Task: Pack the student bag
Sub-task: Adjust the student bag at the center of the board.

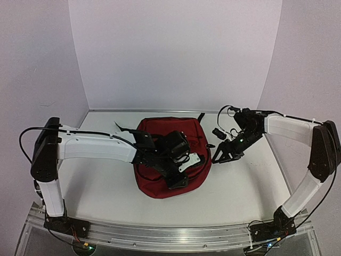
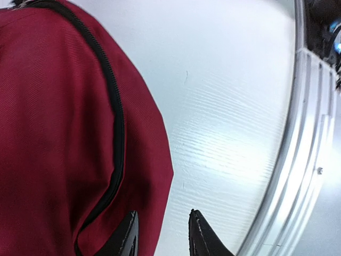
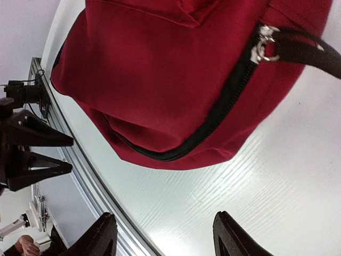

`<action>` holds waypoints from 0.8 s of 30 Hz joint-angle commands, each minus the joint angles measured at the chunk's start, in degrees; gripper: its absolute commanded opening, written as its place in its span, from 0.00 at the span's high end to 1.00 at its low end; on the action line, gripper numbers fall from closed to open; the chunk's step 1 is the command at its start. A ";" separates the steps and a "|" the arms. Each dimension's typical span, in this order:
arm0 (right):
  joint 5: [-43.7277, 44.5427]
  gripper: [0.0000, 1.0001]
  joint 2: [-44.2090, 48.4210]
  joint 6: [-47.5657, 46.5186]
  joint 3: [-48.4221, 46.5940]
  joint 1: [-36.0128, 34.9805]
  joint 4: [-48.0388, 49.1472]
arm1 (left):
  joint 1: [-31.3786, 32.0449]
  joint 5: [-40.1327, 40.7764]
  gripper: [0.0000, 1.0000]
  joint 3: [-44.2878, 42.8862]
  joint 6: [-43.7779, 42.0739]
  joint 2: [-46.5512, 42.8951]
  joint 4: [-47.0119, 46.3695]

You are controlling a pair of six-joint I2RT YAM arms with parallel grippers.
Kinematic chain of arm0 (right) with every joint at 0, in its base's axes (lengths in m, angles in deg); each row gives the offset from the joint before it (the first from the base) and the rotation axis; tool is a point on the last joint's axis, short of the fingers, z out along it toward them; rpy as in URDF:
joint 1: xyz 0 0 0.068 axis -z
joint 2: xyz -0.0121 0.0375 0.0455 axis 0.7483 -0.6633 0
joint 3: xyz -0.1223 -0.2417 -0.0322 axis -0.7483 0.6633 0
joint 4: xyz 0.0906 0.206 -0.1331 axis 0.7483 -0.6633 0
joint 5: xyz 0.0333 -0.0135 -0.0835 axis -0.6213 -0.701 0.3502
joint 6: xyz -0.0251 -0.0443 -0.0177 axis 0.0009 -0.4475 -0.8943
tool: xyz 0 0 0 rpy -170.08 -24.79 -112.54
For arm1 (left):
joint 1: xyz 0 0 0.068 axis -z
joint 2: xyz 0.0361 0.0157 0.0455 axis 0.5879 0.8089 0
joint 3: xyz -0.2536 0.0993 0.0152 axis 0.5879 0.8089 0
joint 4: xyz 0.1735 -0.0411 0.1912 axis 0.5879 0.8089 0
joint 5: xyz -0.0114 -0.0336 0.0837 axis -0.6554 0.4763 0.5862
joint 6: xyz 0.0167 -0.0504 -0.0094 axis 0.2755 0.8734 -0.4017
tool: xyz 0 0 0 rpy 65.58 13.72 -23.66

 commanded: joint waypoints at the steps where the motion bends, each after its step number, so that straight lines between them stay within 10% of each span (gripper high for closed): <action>1: -2.52 0.39 -1.93 0.57 3.42 1.22 0.48 | -0.18 4.55 0.69 -6.30 -5.20 3.90 0.21; 20: -12.08 0.47 -15.77 2.19 3.39 2.76 5.36 | -0.13 12.86 0.55 -14.34 -8.55 15.80 1.85; 24: -11.72 0.43 -17.38 7.17 4.62 2.67 12.70 | -0.17 17.93 0.69 -14.96 -7.62 17.02 1.55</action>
